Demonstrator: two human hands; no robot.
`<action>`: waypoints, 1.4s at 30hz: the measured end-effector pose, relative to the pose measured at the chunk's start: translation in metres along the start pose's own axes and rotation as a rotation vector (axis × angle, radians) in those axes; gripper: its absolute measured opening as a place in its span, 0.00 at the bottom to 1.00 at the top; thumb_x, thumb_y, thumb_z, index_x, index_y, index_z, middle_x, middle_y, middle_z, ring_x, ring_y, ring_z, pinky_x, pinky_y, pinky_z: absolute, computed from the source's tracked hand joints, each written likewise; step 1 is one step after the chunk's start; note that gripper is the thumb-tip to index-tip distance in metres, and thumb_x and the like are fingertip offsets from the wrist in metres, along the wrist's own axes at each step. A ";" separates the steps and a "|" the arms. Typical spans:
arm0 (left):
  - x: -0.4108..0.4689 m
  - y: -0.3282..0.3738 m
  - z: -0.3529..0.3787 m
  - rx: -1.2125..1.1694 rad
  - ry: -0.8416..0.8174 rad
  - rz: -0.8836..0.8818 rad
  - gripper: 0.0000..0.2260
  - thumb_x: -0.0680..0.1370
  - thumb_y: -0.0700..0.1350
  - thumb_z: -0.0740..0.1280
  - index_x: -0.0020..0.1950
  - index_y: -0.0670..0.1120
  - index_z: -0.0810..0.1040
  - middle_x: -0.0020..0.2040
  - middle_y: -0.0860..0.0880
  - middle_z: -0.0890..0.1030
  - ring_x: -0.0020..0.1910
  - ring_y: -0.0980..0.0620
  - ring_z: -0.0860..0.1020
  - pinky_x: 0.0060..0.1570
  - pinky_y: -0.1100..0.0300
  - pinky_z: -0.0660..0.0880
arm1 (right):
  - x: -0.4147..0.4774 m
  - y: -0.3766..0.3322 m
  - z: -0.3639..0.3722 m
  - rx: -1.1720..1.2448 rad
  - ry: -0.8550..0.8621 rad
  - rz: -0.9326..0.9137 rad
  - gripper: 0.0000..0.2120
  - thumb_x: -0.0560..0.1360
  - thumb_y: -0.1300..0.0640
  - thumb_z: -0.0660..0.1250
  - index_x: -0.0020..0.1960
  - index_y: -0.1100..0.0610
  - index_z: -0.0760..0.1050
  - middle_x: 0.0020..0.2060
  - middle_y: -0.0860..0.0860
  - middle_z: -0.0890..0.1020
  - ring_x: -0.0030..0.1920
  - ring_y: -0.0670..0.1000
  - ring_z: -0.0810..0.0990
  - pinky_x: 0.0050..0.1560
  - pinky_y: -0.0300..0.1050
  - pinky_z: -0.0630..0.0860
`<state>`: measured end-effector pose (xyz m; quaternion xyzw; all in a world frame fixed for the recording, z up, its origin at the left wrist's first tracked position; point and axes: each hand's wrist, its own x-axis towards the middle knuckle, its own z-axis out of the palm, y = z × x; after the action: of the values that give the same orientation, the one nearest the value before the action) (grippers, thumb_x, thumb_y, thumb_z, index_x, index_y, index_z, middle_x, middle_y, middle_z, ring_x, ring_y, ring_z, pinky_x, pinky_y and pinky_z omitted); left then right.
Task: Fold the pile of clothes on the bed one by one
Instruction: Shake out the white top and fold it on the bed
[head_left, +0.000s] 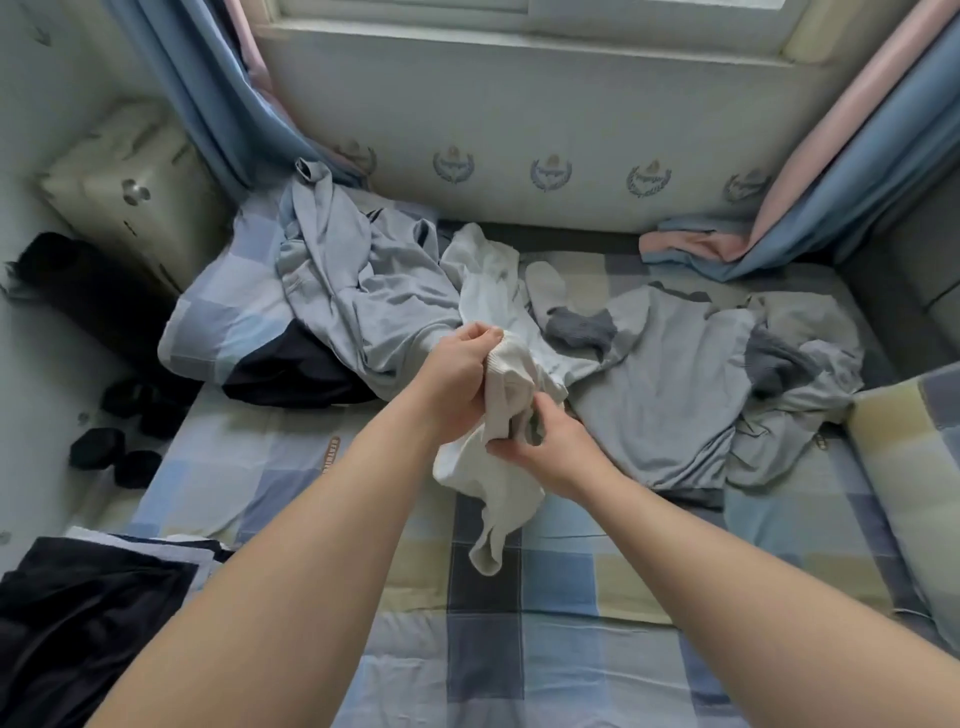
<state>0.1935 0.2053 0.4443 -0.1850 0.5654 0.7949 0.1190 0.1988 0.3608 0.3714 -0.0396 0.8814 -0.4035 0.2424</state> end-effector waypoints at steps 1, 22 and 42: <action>-0.005 0.010 0.004 -0.016 -0.004 0.012 0.09 0.86 0.41 0.59 0.47 0.42 0.73 0.38 0.44 0.78 0.34 0.50 0.78 0.33 0.59 0.78 | -0.008 -0.005 0.004 0.016 -0.001 0.012 0.34 0.65 0.34 0.73 0.67 0.44 0.71 0.59 0.45 0.80 0.60 0.50 0.78 0.60 0.52 0.77; -0.089 0.211 -0.021 0.242 -0.283 0.586 0.38 0.66 0.52 0.80 0.74 0.52 0.70 0.75 0.47 0.70 0.69 0.51 0.75 0.63 0.55 0.77 | -0.138 -0.277 -0.160 0.476 0.465 -0.454 0.11 0.79 0.56 0.69 0.51 0.65 0.82 0.35 0.53 0.84 0.32 0.49 0.81 0.36 0.43 0.80; -0.189 0.199 0.193 0.359 -0.068 0.892 0.11 0.82 0.48 0.65 0.41 0.49 0.80 0.39 0.47 0.78 0.40 0.50 0.76 0.42 0.55 0.73 | -0.204 -0.085 -0.225 0.171 -0.037 -0.376 0.09 0.73 0.55 0.76 0.51 0.55 0.82 0.46 0.50 0.84 0.48 0.52 0.81 0.58 0.53 0.75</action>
<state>0.2540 0.3247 0.7511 0.1253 0.7138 0.6637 -0.1851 0.2640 0.5135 0.6389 -0.1903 0.8165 -0.5140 0.1813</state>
